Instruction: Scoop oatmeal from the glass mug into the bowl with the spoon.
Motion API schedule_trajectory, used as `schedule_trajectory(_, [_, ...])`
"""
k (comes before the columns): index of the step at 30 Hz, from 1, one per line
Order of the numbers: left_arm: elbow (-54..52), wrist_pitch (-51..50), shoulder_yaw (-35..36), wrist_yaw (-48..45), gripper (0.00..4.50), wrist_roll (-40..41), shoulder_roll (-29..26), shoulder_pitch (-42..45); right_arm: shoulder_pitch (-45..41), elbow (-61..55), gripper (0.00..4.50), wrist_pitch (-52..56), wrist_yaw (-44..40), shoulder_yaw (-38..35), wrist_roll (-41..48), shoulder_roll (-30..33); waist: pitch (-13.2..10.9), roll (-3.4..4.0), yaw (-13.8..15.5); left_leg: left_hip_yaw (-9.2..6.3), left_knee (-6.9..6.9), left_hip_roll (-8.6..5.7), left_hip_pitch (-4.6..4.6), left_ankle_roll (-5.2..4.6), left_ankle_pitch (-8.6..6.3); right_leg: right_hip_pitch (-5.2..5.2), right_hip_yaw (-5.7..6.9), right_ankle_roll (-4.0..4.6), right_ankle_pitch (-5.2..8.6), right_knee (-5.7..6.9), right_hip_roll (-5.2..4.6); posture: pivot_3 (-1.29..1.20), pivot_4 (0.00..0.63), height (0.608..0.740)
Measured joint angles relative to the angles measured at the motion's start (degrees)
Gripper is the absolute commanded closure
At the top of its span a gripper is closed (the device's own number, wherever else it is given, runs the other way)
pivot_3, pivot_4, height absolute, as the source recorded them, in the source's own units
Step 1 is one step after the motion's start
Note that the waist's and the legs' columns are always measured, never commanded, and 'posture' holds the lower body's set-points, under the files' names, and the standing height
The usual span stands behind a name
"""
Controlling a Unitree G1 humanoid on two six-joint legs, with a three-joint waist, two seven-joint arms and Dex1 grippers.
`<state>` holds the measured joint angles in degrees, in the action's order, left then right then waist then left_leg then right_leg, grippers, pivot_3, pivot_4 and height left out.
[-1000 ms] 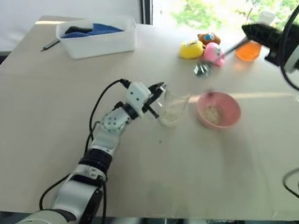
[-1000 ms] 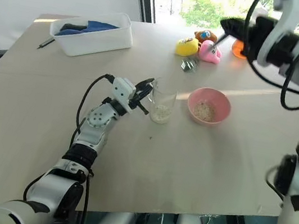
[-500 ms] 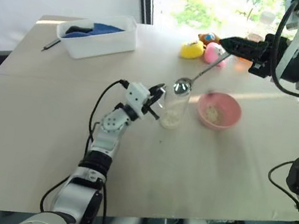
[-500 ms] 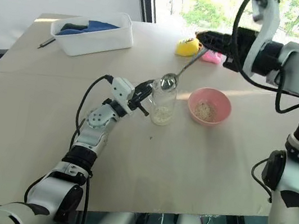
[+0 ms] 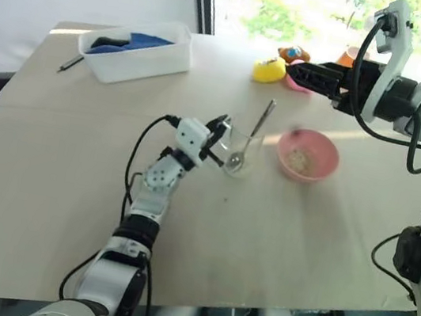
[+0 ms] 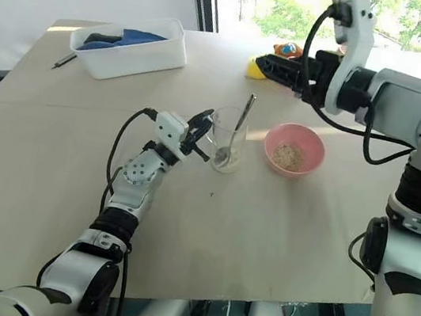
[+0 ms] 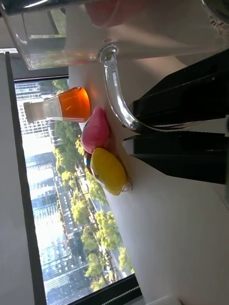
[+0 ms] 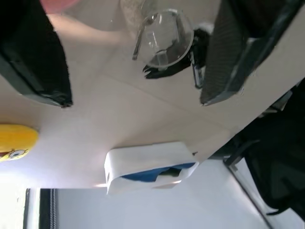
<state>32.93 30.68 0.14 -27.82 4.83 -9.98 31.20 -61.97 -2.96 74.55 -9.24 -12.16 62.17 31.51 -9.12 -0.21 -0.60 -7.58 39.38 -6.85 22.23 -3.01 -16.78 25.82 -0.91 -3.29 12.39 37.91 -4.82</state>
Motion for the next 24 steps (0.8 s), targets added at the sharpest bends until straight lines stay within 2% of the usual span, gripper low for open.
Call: schedule_trajectory(24, [4.07, 5.87, -0.15, -0.17, 4.5, -0.11, -1.18, -0.23, -0.3, 1.32, 0.17, -1.01, -1.46, -1.33, -3.79, -0.69, 0.01, 0.01, -0.12, 0.01, -0.01, 0.0, -0.03, 0.0, 0.0, 0.0, -0.02, 0.0, 0.0, 0.03, 0.01, 0.0, 0.15, 0.74])
